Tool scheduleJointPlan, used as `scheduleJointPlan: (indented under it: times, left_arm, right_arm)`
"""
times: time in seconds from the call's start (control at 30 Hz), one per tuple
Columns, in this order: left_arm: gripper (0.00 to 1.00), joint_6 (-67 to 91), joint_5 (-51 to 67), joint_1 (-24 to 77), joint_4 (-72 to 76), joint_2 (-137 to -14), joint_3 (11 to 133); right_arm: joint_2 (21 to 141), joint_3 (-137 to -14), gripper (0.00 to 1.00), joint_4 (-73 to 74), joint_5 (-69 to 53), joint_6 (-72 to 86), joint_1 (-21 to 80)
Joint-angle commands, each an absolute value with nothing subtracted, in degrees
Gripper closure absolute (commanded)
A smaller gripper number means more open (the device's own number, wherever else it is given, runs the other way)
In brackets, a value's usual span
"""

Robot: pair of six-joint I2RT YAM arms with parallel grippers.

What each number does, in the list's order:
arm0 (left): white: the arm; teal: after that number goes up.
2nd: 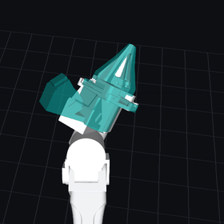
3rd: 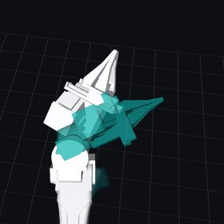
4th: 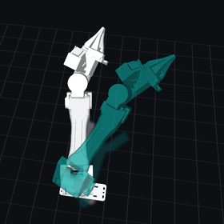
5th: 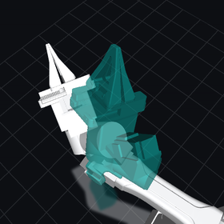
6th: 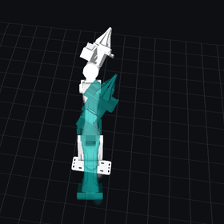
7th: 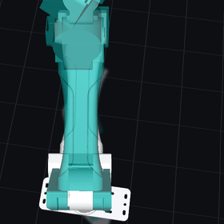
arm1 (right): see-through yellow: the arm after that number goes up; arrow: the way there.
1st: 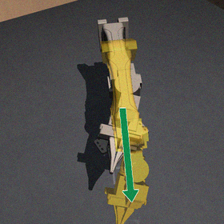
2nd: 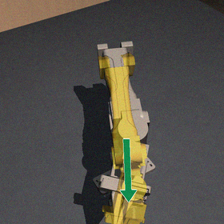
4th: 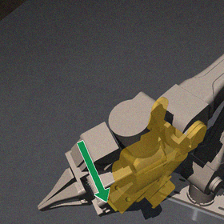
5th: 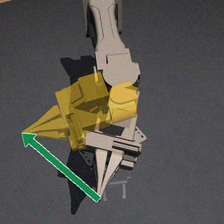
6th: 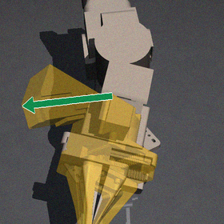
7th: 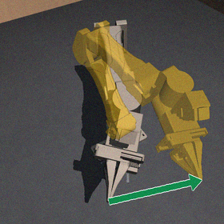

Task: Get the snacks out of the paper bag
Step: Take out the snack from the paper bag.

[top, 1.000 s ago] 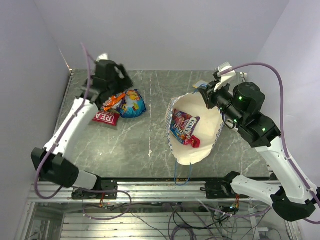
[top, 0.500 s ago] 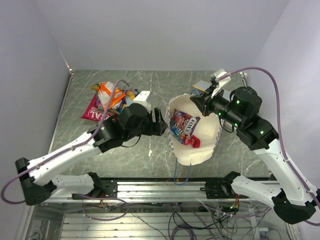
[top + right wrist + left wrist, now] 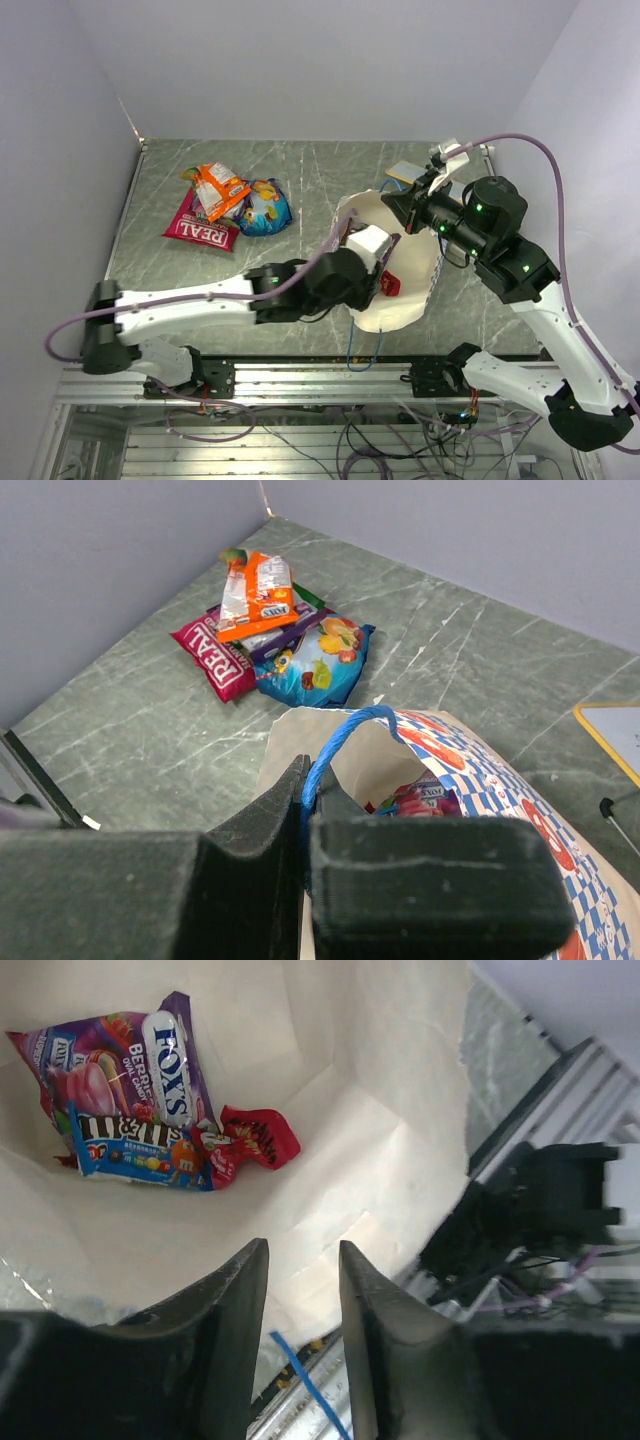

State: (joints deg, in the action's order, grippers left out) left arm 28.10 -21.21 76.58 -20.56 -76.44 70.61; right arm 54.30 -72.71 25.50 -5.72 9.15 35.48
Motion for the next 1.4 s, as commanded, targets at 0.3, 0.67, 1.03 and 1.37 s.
scheduleJointPlan:
  times: [0.3,0.67,1.03,1.37]
  left_arm:
    - [0.75,17.0,-31.5,77.5,-16.2,-97.6,79.6]
    - [0.66,9.5,-32.2,74.0,-6.6,-109.9,81.7]
    - [0.64,8.1,-31.3,68.5,-3.8,-118.5,88.4]
    - [0.5,9.6,-32.4,65.0,-1.8,-123.9,94.0]
  right_arm:
    - [51.9,-75.4,1.0,27.2,-3.7,11.3,35.5]
    - [53.0,-79.3,1.0,28.6,-3.3,11.1,35.5]
    - [54.0,-82.3,1.0,30.8,-3.2,9.9,35.5]
    - [55.3,-84.5,1.0,32.6,-4.1,9.5,35.5]
